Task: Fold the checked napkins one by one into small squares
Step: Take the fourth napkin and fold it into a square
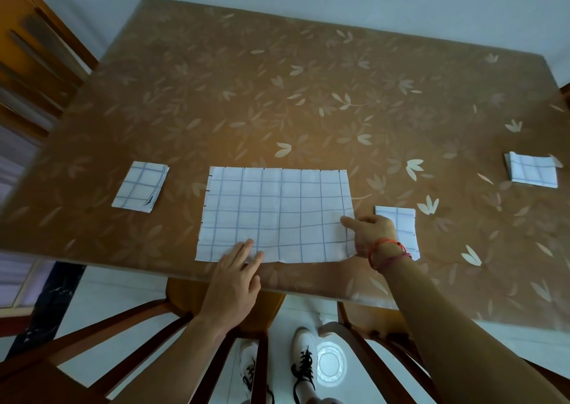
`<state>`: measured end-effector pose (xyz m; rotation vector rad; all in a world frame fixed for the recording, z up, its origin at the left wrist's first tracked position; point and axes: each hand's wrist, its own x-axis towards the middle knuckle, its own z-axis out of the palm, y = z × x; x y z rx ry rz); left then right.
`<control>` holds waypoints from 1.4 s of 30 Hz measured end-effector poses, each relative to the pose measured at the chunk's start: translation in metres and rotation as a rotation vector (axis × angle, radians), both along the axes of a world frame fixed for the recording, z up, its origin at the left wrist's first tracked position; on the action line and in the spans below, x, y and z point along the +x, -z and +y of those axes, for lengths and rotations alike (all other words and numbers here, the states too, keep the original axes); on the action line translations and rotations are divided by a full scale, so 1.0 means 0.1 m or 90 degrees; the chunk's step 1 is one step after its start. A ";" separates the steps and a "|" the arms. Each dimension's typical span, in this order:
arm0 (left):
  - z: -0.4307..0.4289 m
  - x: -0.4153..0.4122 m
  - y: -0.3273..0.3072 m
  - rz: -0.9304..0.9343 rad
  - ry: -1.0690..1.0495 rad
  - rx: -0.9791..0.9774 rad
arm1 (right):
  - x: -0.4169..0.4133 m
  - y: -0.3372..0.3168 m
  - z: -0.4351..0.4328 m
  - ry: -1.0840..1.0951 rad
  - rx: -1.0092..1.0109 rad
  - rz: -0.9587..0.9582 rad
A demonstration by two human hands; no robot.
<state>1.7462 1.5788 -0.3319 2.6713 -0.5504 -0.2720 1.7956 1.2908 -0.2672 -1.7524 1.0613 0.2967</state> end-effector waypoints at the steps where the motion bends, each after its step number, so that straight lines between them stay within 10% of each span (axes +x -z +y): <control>1: 0.00 0.00 0.01 -0.002 0.000 0.000 | -0.01 0.00 -0.01 -0.025 -0.009 0.016; 42: 0.02 -0.03 -0.06 0.044 0.089 0.050 | 0.09 0.11 -0.02 -0.005 0.060 0.019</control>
